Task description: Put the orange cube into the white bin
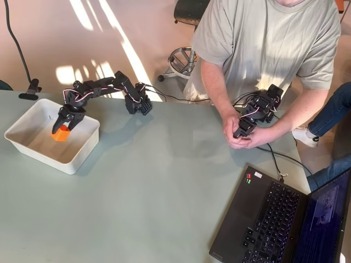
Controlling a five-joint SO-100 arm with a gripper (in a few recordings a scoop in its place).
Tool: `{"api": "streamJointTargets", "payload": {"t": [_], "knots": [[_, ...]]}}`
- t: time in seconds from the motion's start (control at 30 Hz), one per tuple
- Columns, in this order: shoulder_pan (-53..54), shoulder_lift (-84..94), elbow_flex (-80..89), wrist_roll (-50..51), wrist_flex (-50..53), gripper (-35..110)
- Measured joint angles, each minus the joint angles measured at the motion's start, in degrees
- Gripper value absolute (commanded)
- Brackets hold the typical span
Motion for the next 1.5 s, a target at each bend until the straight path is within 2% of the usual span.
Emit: {"api": "streamJointTargets", "payload": {"t": [0.17,0.43,0.73,0.9,1.1,1.3,1.4,1.5], "knots": [[0.6,0.0,0.0,0.1,0.0,31],[1.7,0.0,0.0,0.0,0.0,47],[-0.2,0.1,0.0,0.0,0.0,47],[-9.3,5.4,0.0,0.4,0.4,47],[-23.1,16.7,0.0,0.5,5.5,47],[-34.9,24.1,0.0,0.3,17.5,47],[-37.3,26.8,0.0,0.1,24.9,47],[-37.5,30.9,1.2,0.0,26.7,47]]}}
